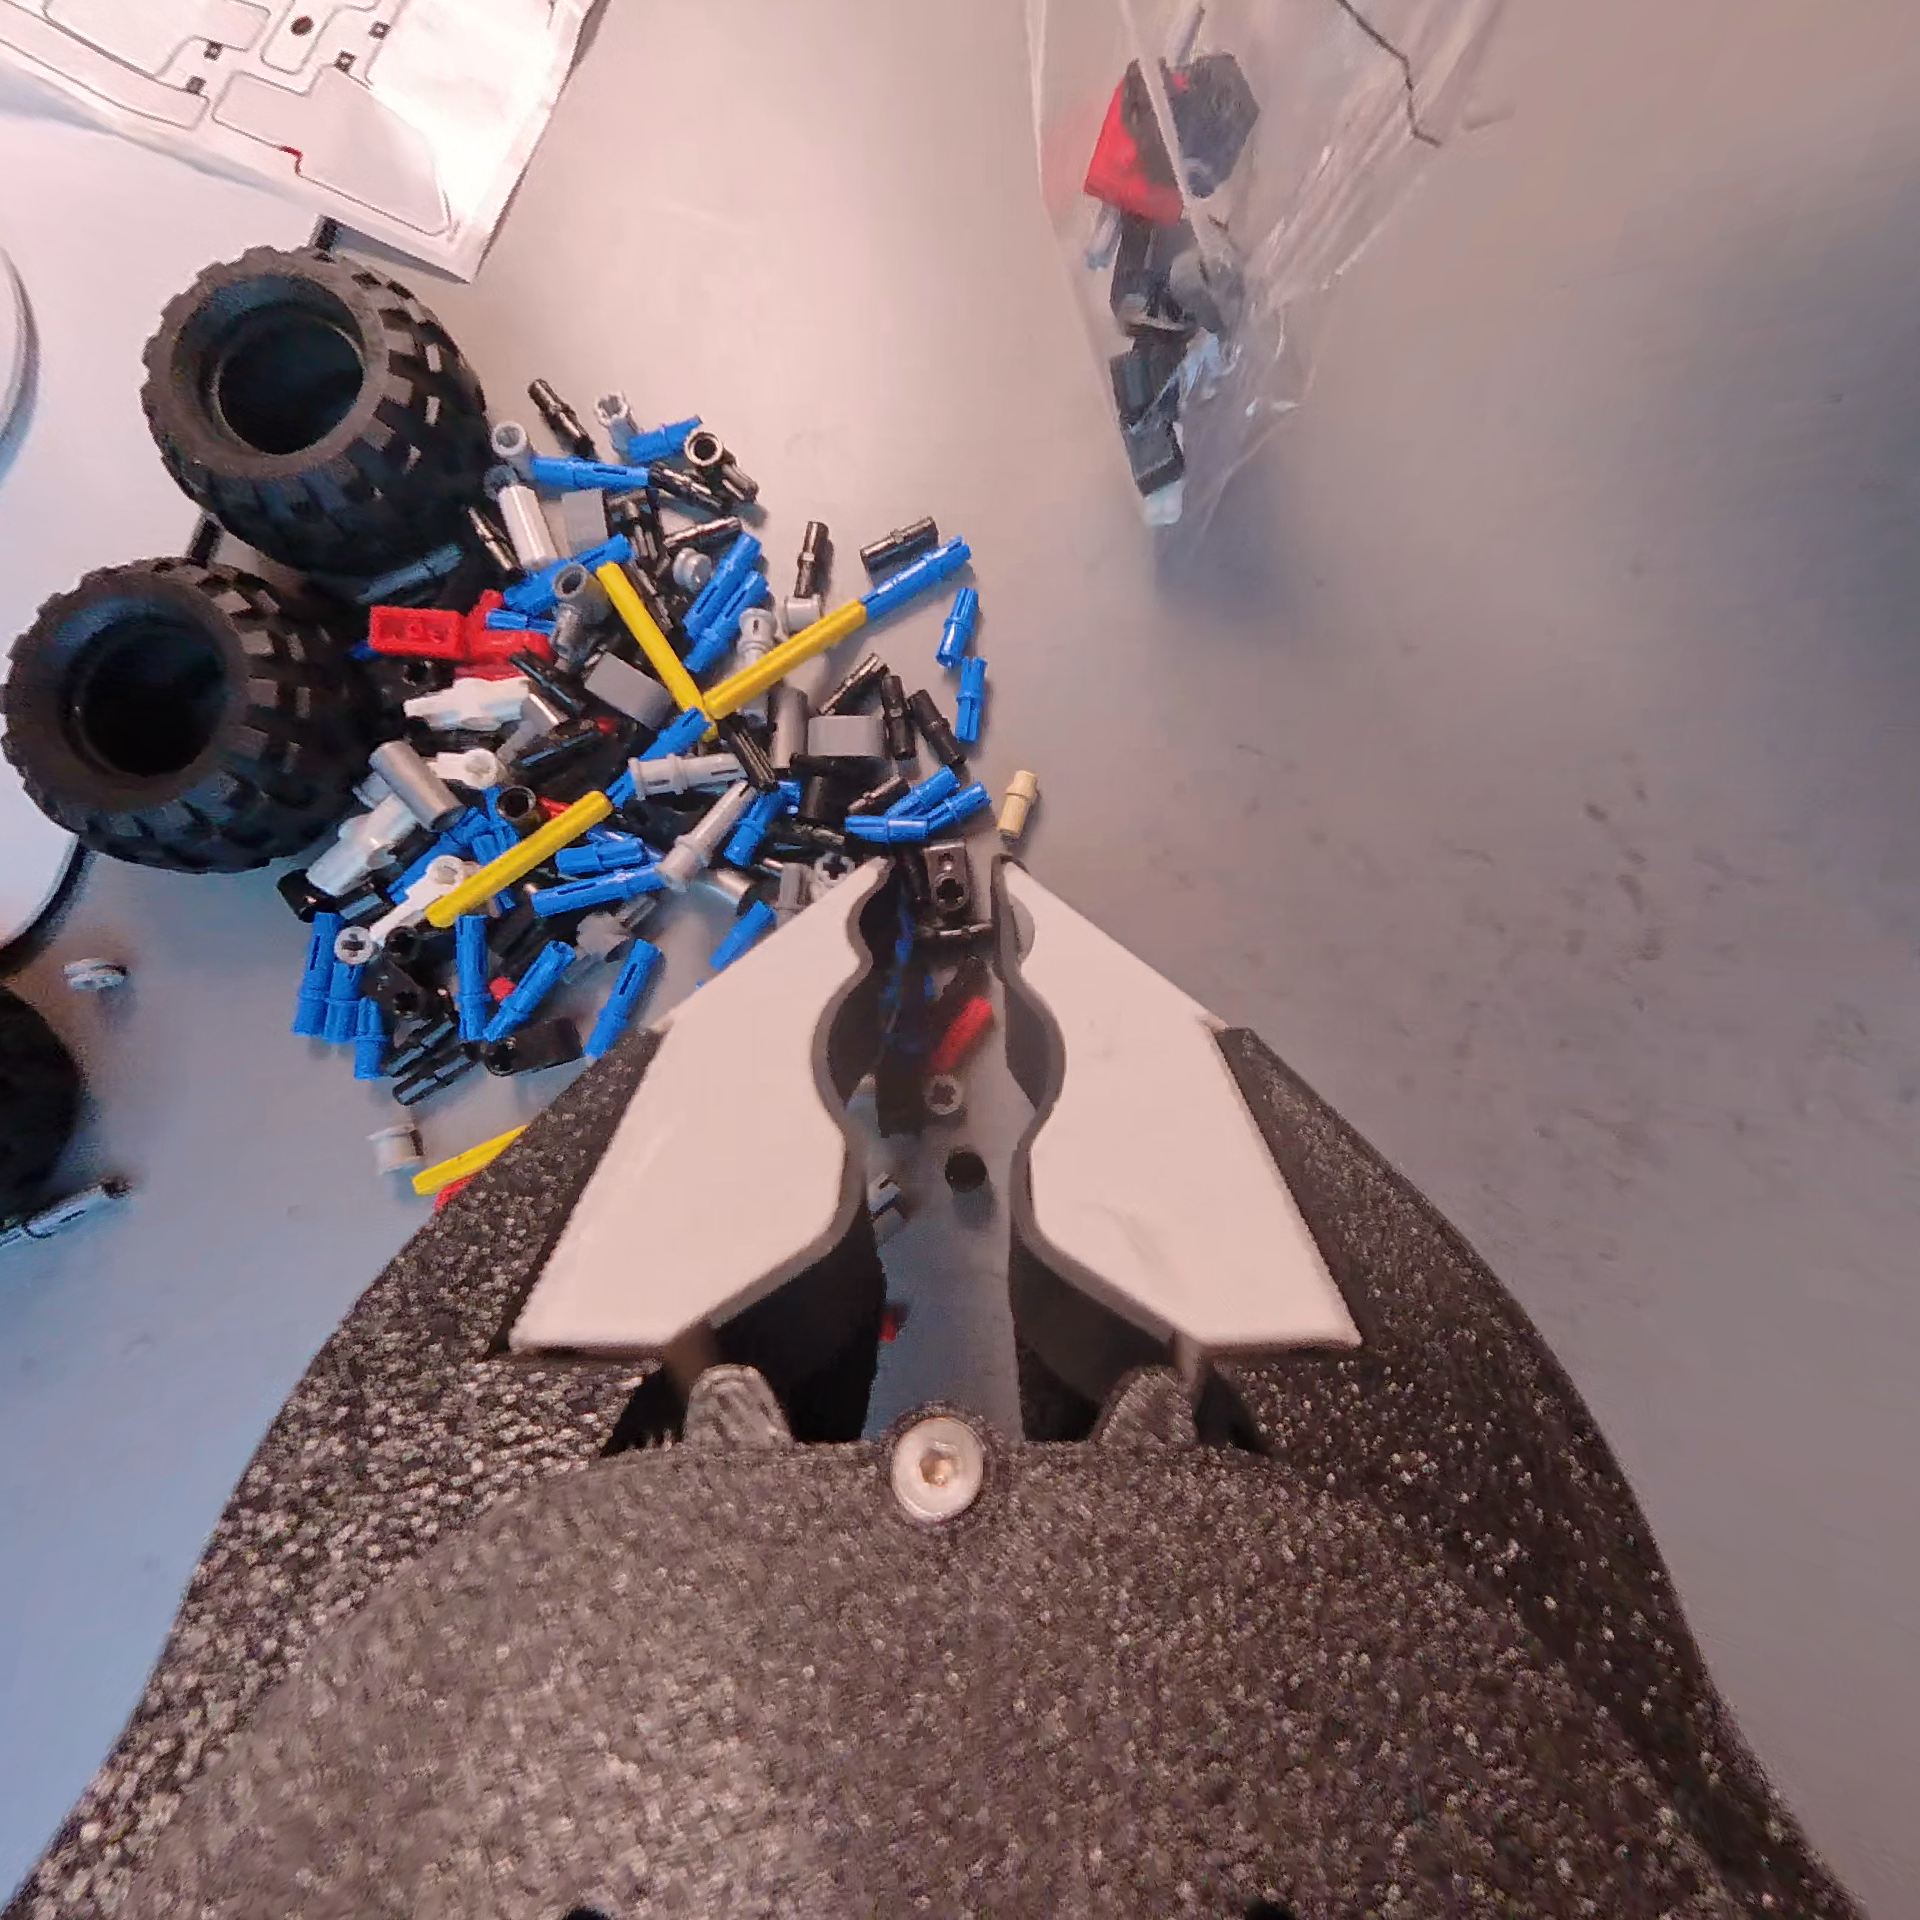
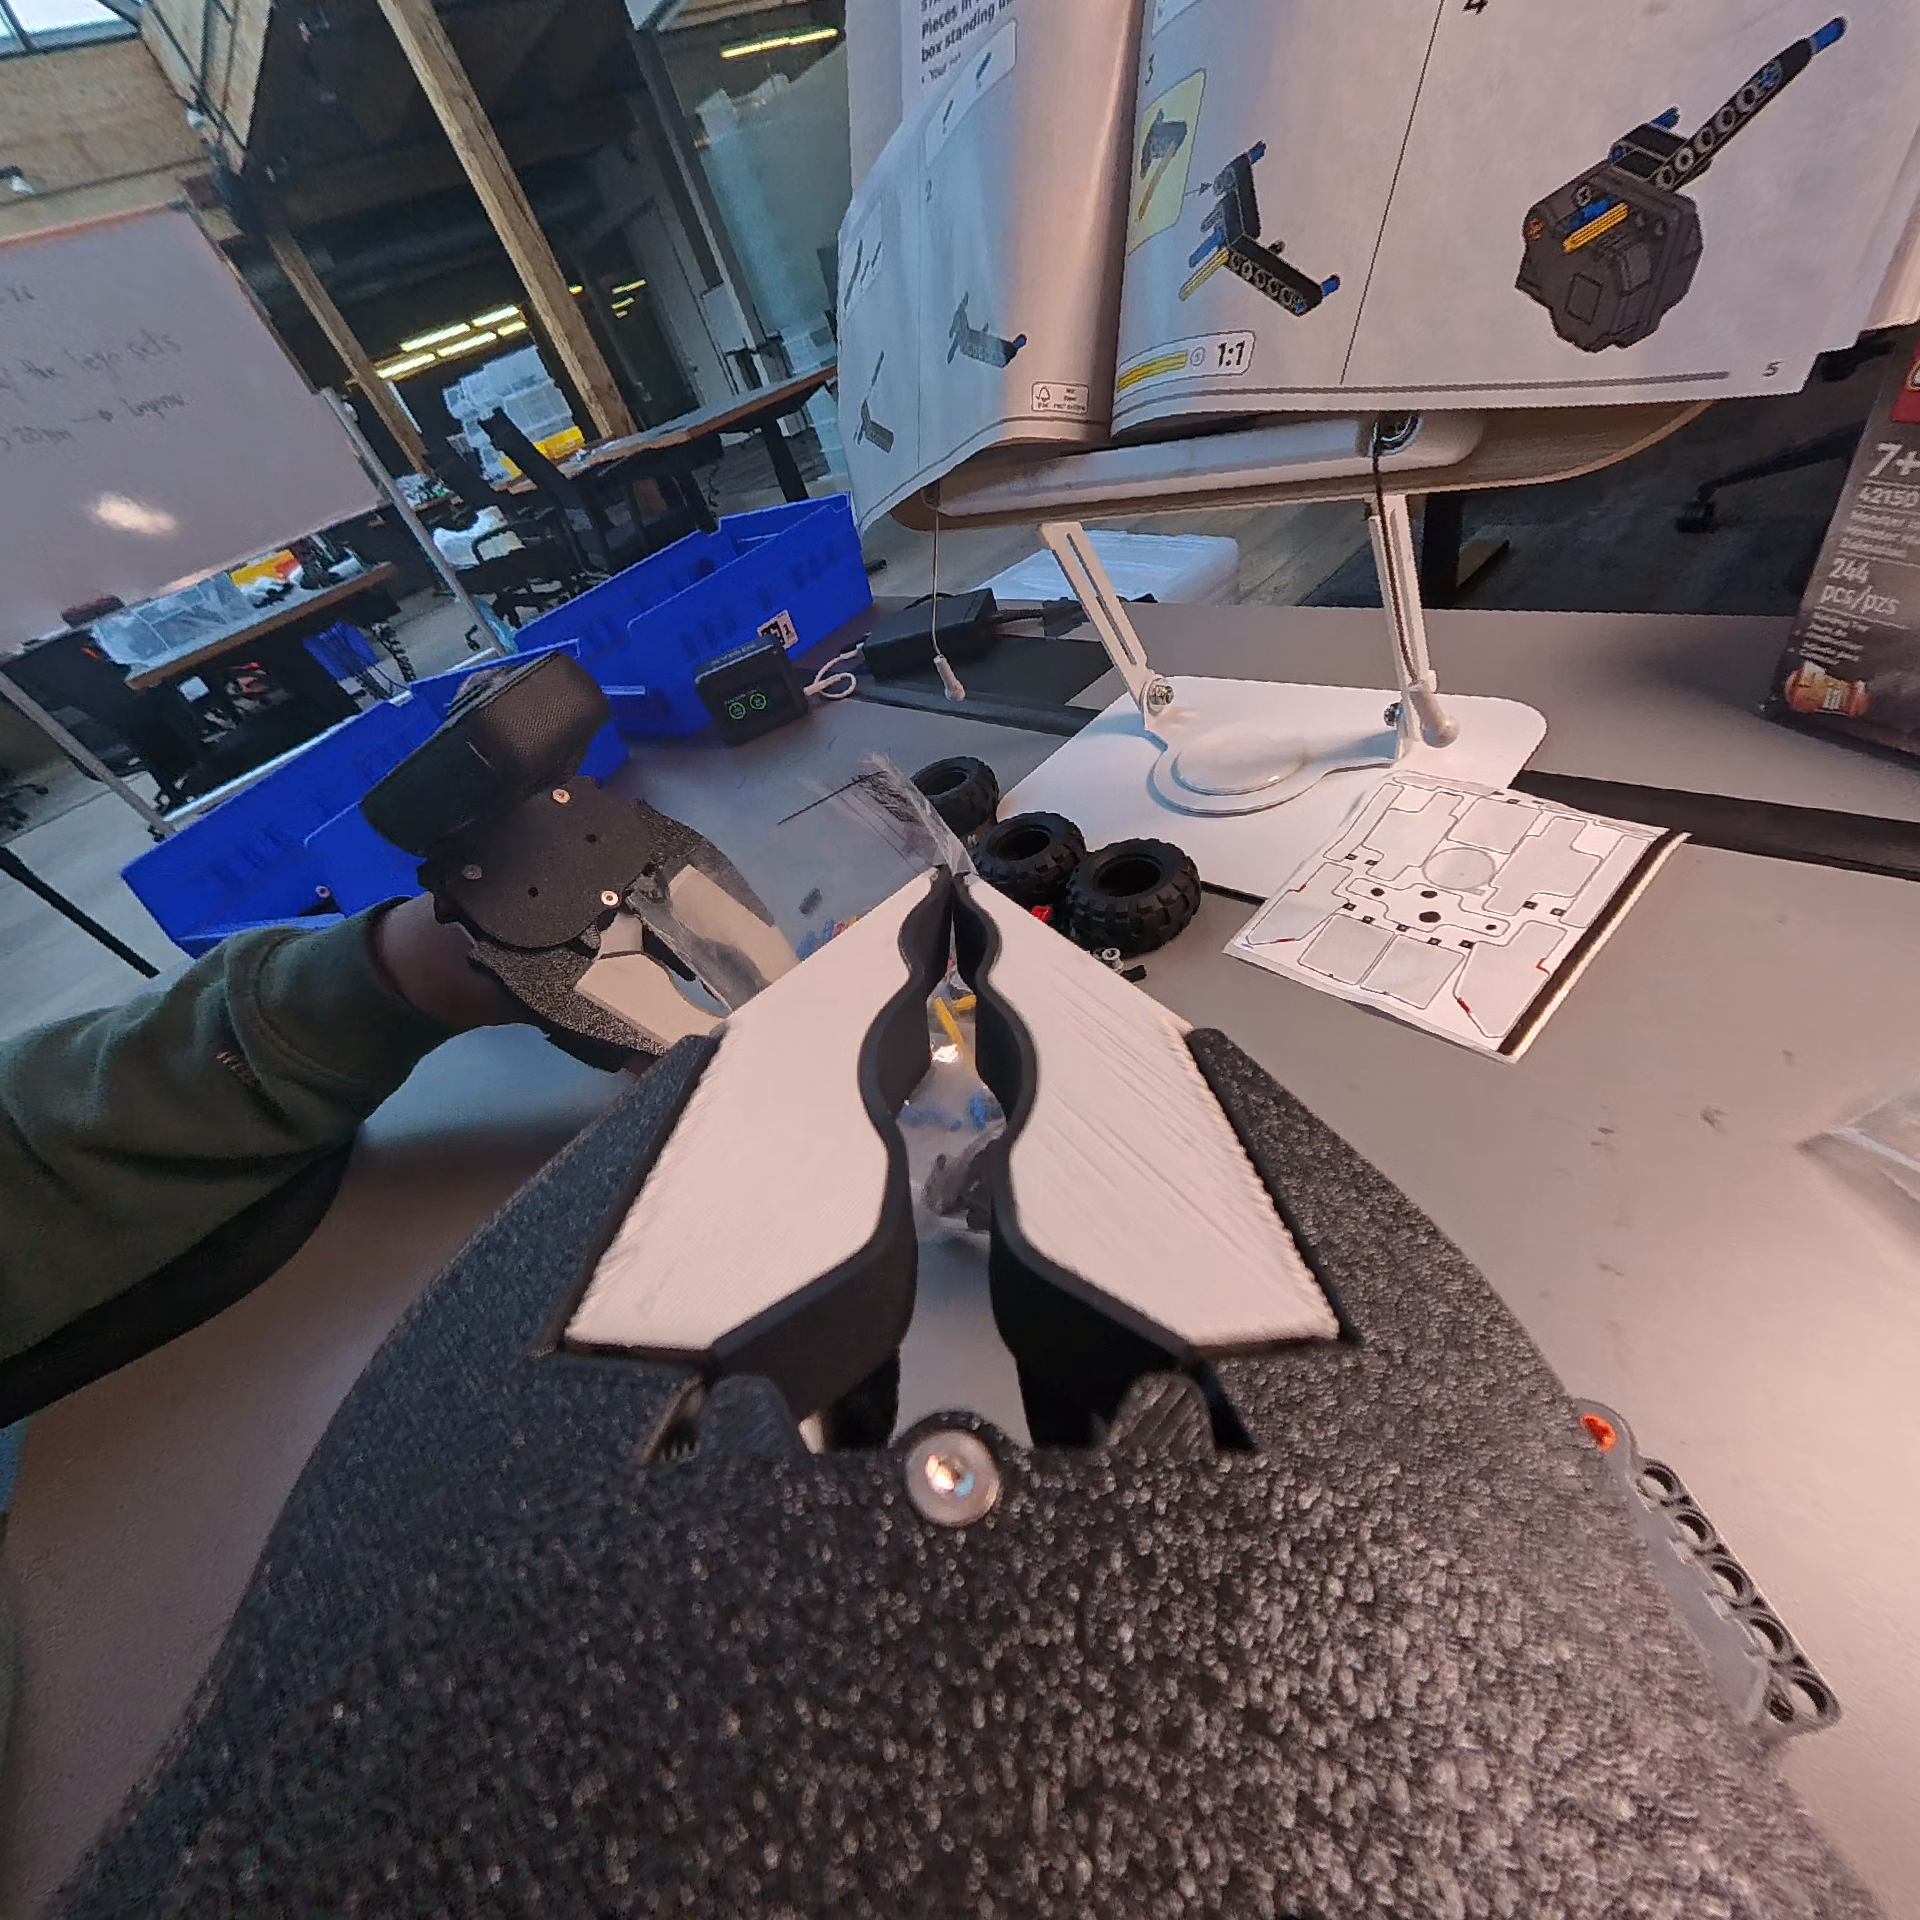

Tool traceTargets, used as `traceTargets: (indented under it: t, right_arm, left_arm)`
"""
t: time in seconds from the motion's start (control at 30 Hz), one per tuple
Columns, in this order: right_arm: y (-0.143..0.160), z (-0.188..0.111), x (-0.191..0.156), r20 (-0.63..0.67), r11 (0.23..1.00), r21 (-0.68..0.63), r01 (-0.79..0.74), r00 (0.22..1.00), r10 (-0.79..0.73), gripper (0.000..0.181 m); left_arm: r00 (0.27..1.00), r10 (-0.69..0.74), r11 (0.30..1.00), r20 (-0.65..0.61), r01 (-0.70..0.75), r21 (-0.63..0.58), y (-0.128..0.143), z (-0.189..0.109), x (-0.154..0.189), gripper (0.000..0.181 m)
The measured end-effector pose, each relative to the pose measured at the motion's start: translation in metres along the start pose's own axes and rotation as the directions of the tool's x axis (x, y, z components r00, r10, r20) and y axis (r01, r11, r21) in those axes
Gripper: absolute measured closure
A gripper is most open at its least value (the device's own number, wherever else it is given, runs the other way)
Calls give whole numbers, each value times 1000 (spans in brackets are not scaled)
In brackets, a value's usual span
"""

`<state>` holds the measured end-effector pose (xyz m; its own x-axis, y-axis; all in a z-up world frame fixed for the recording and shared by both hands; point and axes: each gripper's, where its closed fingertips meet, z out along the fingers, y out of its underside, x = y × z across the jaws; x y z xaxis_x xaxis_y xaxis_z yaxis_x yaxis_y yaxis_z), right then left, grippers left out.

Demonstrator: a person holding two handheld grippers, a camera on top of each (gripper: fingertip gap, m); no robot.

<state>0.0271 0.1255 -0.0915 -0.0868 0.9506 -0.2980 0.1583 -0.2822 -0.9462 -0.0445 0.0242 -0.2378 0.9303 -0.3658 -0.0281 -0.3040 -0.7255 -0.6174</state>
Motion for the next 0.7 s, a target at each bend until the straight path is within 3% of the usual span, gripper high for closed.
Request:
traceTargets:
  t: [0.23, 0.37, 0.47, 0.6, 0.7]
  right_arm:
    - [1, -1, -1, 3, 1000, 0, 2, 1000, -2, 181]
    - [1, -2, 0, -1, 1000, 0, 6, 1000, -6, 181]
    - [2, -1, -1, -3, 1000, -4, 8, 1000, -8, 181]
    - [6, 4, -7, 5, 1000, -19, 19, 1000, -19, 181]
    - [8, 8, -14, 21, 999, -28, 24, 999, -24, 181]
  left_arm:
    - [997, 75, 997, 33, -74, -13, 1, -1, -1, 175]
    - [999, 48, 997, -14, -47, 68, -11, -14, 1, 175]
    - [998, -20, 969, -67, 36, 246, -42, -43, -1, 175]
    - [986, -3, 840, -167, 93, 535, -112, -103, 18, 175]
    - [994, 18, 851, -112, 44, 523, -132, -105, 23, 175]
